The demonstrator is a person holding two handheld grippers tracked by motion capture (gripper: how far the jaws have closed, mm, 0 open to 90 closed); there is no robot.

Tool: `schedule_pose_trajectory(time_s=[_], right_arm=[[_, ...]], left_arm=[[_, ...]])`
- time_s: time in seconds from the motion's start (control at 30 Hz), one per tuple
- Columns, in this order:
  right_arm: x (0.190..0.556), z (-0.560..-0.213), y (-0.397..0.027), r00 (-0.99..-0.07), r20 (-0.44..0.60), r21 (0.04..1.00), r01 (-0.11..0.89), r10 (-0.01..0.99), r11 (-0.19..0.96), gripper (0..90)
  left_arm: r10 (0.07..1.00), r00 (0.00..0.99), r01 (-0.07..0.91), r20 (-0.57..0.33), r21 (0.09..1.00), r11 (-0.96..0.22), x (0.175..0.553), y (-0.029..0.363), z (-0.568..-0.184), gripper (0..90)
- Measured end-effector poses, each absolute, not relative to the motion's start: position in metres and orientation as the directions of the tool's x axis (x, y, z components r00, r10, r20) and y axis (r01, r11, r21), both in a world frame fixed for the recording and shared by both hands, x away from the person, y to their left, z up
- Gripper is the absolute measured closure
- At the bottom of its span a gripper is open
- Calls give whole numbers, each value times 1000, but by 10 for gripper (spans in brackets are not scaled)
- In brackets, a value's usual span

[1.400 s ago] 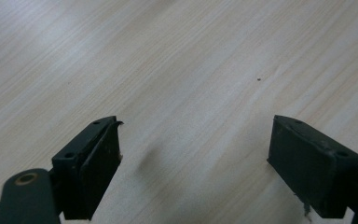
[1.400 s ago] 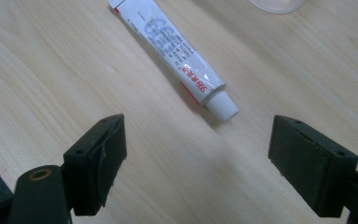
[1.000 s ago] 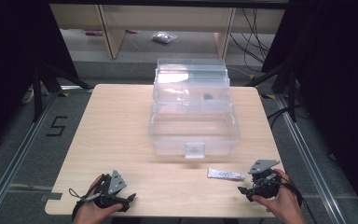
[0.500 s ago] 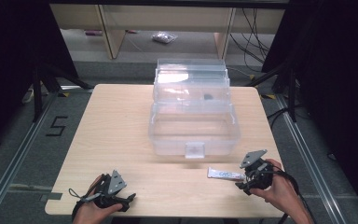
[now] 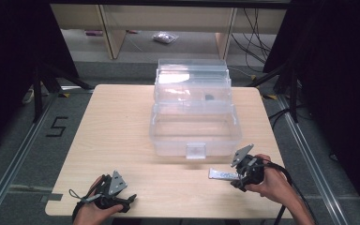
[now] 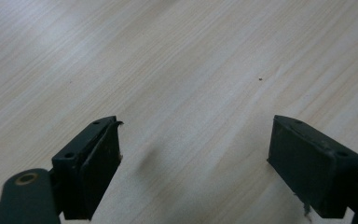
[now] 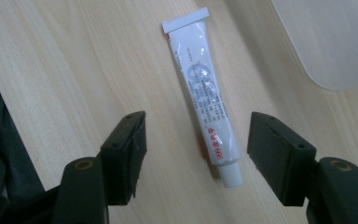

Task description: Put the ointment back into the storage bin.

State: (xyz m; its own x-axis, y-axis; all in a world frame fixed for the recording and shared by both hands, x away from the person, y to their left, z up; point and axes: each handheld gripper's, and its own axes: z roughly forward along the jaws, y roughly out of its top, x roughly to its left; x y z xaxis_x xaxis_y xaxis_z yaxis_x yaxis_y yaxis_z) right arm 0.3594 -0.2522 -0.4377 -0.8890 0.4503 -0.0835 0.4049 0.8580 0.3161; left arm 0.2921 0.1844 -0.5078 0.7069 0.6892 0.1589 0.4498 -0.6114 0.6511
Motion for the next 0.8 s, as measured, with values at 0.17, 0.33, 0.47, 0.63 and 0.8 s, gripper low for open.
schedule_pose_trajectory(time_s=[0.17,0.33,0.47,0.63,0.8], right_arm=[[367,-442,-246,-904,-76,251,391,421,886,433],[378,-448,-243,-921,-71,189,364,382,912,462],[384,-452,-239,-930,-67,164,347,361,923,504],[388,-457,-233,-932,-86,114,343,353,933,557],[391,-461,-227,-943,-89,76,316,322,946,588]], left_arm=[[695,703,458,150,653,-603,292,184,-508,162],[690,706,449,159,653,-610,292,185,-508,162],[696,703,457,149,655,-602,292,184,-508,162],[695,704,456,151,654,-604,292,184,-508,162],[691,706,454,153,652,-608,293,184,-509,162]])
